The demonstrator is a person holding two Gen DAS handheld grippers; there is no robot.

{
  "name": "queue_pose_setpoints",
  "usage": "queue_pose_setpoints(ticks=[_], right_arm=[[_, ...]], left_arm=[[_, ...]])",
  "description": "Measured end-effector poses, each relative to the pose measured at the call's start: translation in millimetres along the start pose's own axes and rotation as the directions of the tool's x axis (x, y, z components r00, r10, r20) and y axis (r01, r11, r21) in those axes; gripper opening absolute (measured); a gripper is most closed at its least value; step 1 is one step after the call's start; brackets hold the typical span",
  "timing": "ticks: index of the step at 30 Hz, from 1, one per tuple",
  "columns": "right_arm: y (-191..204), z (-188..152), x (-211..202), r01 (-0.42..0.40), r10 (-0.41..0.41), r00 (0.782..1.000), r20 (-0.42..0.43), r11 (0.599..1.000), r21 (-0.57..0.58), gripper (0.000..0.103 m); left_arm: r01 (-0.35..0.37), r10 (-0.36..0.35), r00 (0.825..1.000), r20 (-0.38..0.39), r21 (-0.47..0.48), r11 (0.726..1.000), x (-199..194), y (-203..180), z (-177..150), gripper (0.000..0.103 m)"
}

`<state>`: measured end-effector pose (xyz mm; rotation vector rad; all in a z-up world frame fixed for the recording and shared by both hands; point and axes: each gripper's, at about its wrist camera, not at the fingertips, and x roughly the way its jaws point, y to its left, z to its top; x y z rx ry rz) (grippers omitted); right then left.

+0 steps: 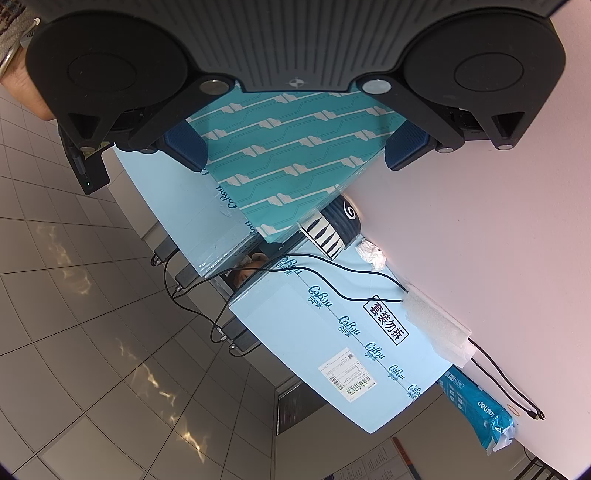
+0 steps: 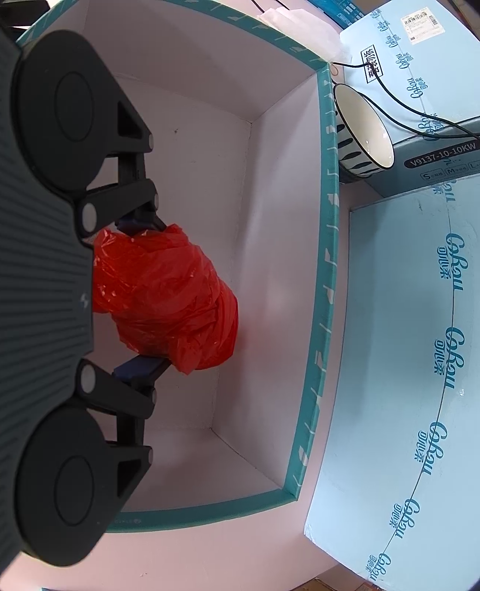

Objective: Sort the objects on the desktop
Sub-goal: 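Open the right gripper to release the red bag inside the box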

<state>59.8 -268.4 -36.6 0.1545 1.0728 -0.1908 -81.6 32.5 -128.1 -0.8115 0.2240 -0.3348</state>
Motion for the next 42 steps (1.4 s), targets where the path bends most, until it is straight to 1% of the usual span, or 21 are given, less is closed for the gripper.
queue_pose_setpoints(ticks=[16,18,21,23,28,42], right_arm=[[2.1,0.8,3.8,-0.01,0.009,0.999,-0.045,1.0,-0.027,0.066],[2.6,1.0,4.2,-0.008,0.007,0.999,-0.05,1.0,-0.03,0.068],[3.0,1.7,4.8,-0.011,0.009,0.998,-0.058,0.999,-0.033,0.073],[3.1,2.1,4.4,-0.013,0.011,0.998,-0.056,0.999,-0.034,0.079],[4.3,2.4,4.7,-0.017,0.014,0.998,-0.057,0.999,-0.042,0.084],[3.0,2.2,4.1,-0.018,0.017,0.999,-0.042,0.999,-0.029,0.085]], left_arm=[[0.0,0.0,1.0,0.0,-0.005,1.0,0.1,0.5,0.4,0.103],[-0.001,0.001,1.0,0.0,-0.007,1.0,0.3,0.9,0.4,0.103],[-0.001,0.001,1.0,0.001,-0.007,1.0,0.5,0.9,0.5,0.103],[-0.001,0.001,1.0,0.001,-0.006,1.0,0.5,0.8,0.5,0.103],[-0.002,0.002,1.0,0.001,-0.006,1.0,0.5,0.5,0.5,0.103],[-0.002,0.002,1.0,0.003,-0.005,1.0,0.3,0.5,0.4,0.103]])
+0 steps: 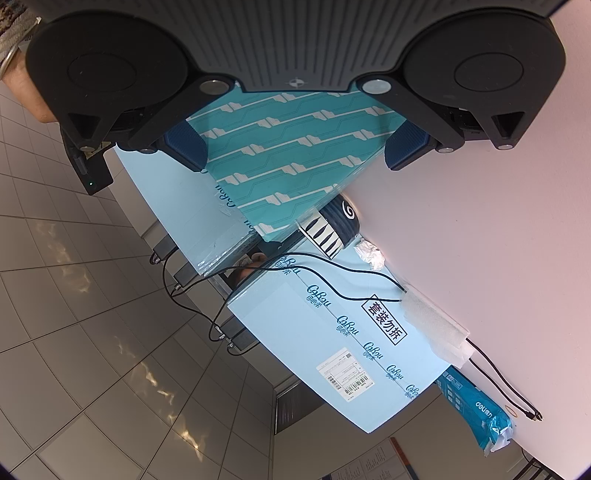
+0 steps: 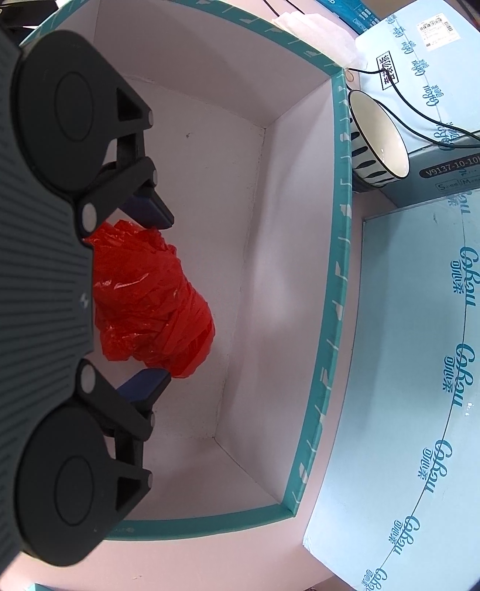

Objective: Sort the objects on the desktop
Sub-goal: 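Open the right gripper to release the red bag inside the box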

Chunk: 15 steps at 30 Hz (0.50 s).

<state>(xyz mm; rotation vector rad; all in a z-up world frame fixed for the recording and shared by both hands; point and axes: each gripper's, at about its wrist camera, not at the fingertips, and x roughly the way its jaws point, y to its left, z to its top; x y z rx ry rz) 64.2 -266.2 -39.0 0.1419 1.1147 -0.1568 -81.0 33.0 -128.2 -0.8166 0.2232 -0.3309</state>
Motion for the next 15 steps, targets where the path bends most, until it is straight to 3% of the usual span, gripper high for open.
queue_pose_setpoints(ticks=[15], right_arm=[[-4.1,-0.6,-5.2,-0.035,0.033,0.998,0.045,0.999,0.041,0.085]], left_arm=[[-0.005,0.005,1.0,0.004,0.002,1.0,-1.2,0.0,0.6,0.103]])
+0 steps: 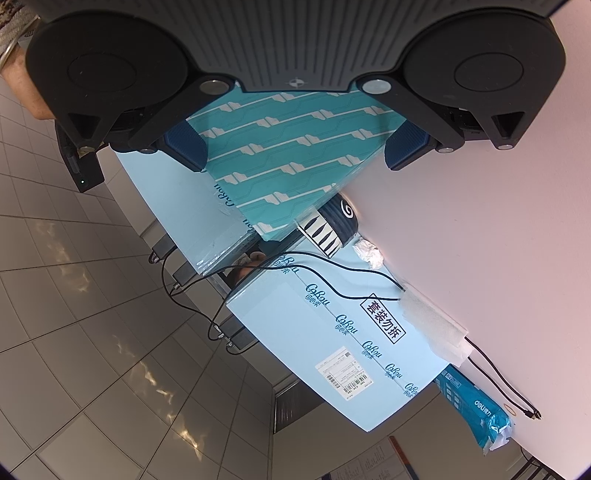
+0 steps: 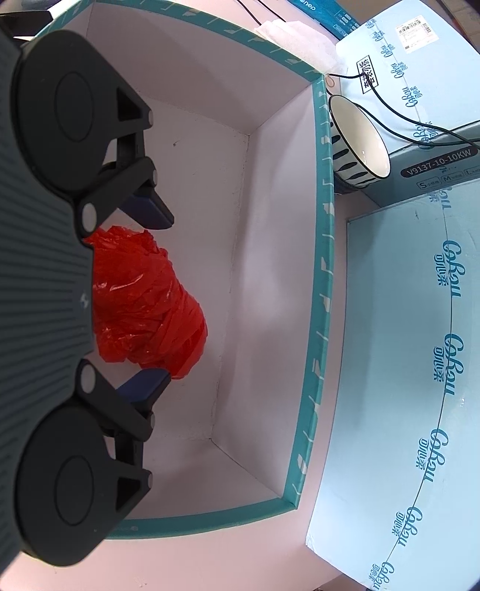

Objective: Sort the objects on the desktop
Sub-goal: 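Open the right gripper to release the red bag inside the box, then lift the open right gripper up away from the red bag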

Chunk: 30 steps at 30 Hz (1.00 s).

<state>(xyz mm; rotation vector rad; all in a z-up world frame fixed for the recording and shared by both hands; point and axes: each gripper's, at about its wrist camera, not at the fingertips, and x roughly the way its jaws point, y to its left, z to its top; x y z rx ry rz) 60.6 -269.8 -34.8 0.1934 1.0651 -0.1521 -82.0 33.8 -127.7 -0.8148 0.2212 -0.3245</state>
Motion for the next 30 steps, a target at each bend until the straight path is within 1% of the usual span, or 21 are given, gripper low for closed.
queue_pose_setpoints(ticks=[13,30], right_arm=[[-1,-2,-5,-0.018,0.018,1.0,0.024,1.0,0.003,0.085],[-2,-5,-12,-0.017,0.015,0.996,0.089,1.0,0.016,0.085]], left_arm=[[-0.004,0.004,1.0,0.004,0.006,1.0,0,-1,-1,0.103],[-0.006,0.006,1.0,0.003,0.008,1.0,0,-2,-1,0.103]])
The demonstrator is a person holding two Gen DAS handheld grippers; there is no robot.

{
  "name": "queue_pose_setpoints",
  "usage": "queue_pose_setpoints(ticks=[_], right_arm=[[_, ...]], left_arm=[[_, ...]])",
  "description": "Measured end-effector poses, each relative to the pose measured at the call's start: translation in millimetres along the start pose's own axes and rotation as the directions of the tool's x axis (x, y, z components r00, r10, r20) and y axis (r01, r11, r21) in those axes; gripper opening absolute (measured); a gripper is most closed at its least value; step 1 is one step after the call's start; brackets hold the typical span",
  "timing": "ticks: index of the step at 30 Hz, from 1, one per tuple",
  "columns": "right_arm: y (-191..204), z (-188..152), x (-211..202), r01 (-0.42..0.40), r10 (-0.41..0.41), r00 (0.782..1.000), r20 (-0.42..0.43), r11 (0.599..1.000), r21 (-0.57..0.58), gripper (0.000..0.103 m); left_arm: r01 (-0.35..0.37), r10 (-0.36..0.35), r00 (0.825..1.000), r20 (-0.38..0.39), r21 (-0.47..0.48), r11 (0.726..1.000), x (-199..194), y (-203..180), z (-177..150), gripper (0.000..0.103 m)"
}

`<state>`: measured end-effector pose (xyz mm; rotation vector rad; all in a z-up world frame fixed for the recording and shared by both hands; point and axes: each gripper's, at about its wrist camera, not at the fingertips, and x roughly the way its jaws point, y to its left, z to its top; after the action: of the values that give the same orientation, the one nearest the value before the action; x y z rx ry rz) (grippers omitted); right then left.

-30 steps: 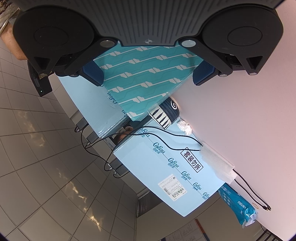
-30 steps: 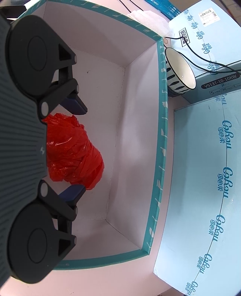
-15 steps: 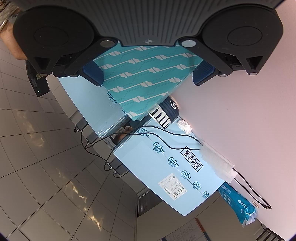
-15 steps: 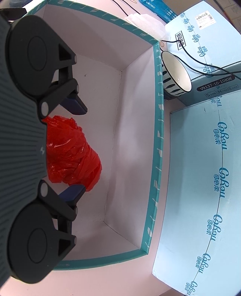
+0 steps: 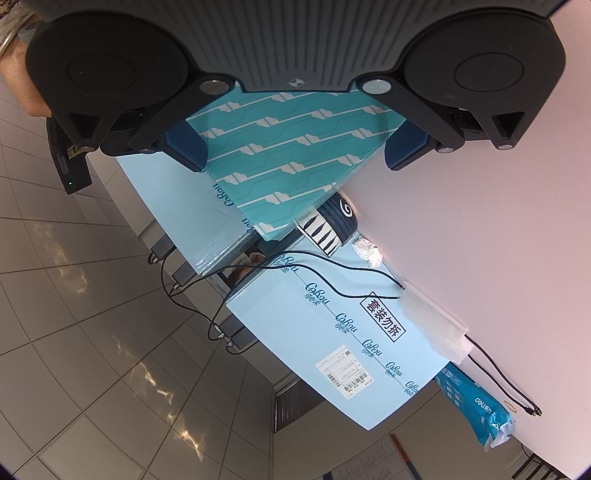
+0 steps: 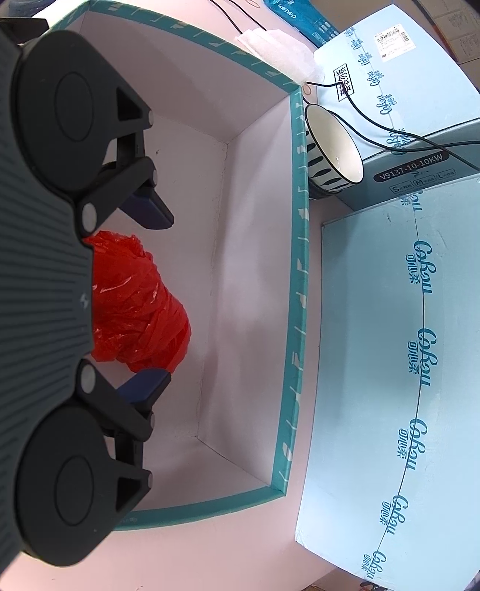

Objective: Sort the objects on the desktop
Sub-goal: 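Lift the open right gripper up away from the red bag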

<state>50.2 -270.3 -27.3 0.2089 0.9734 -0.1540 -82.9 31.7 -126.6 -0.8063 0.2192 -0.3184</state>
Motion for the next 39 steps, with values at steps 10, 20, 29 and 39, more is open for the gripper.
queue_pose_setpoints(ticks=[10,20,29,39], right_arm=[[-0.4,-0.9,-2.6,-0.012,0.011,1.0,0.022,1.0,0.009,0.085],[-0.4,-1.6,-4.7,-0.024,0.024,0.999,0.037,1.0,0.012,0.086],[-2.2,-3.7,-8.9,-0.043,0.042,0.997,0.065,0.999,0.016,0.086],[-3.0,-3.8,-9.5,-0.056,0.054,0.996,0.076,0.998,0.021,0.086]], left_arm=[[0.0,0.0,1.0,0.0,0.0,1.0,0.2,0.0,0.3,0.103],[0.0,0.0,1.0,0.0,0.0,1.0,0.1,-0.1,0.3,0.103],[-0.001,0.001,1.0,0.0,0.0,1.0,0.0,-0.1,0.3,0.103],[-0.002,0.002,1.0,0.001,0.002,1.0,-0.4,0.3,0.4,0.103]])
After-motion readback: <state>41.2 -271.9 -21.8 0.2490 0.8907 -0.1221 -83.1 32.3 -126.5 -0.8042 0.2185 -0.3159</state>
